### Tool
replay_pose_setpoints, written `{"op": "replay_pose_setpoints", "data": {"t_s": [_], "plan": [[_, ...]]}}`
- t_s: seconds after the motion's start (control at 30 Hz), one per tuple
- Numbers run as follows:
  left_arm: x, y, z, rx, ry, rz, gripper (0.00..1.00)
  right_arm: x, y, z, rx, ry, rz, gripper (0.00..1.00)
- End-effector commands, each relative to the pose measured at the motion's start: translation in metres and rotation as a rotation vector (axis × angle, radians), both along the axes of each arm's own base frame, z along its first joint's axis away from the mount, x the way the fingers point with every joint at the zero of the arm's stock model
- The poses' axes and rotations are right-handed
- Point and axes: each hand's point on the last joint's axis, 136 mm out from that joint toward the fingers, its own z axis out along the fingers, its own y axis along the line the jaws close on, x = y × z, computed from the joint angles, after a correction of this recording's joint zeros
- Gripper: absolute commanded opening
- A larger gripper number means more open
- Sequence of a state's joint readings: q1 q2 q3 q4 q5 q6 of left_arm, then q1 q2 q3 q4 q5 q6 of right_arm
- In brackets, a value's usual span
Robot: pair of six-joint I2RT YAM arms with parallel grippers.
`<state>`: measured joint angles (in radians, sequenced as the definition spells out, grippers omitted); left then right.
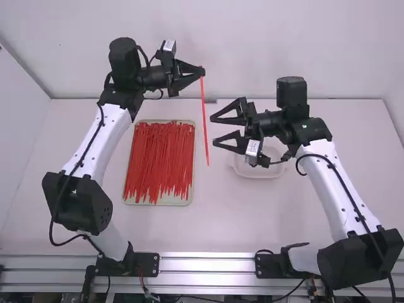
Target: Fasten the cable tie
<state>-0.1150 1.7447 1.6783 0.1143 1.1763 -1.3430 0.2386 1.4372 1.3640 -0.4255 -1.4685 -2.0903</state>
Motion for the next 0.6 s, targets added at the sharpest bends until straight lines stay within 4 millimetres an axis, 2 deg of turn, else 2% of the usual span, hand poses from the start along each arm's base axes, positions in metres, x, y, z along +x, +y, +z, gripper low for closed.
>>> {"op": "replay_pose_setpoints", "data": {"t_s": [0.0,0.13,0.23,0.4,0.53,0.57], "plan": [[-0.003,-0.002,0.013,0.001,-0.035,0.007,0.02,-0.008,0.000,0.013,0.035,-0.025,0.047,0.86],[0.001,-0.002,0.008,0.008,-0.007,0.035,0.02,-0.010,-0.002,0.015,0.050,-0.020,0.065,0.72],[0.008,-0.001,0.001,0.019,0.034,0.078,0.02,-0.012,-0.001,0.016,0.052,-0.025,0.072,0.67],[0.005,-0.006,0.001,0.019,0.036,0.066,0.02,-0.011,-0.002,0.015,0.051,-0.023,0.068,0.60],[0.003,-0.010,0.001,0.024,0.020,0.055,0.02,-0.015,0.000,0.016,0.056,-0.015,0.085,0.36],[0.003,-0.010,0.001,0.024,0.020,0.055,0.02,-0.015,0.000,0.016,0.056,-0.014,0.086,0.35]]}}
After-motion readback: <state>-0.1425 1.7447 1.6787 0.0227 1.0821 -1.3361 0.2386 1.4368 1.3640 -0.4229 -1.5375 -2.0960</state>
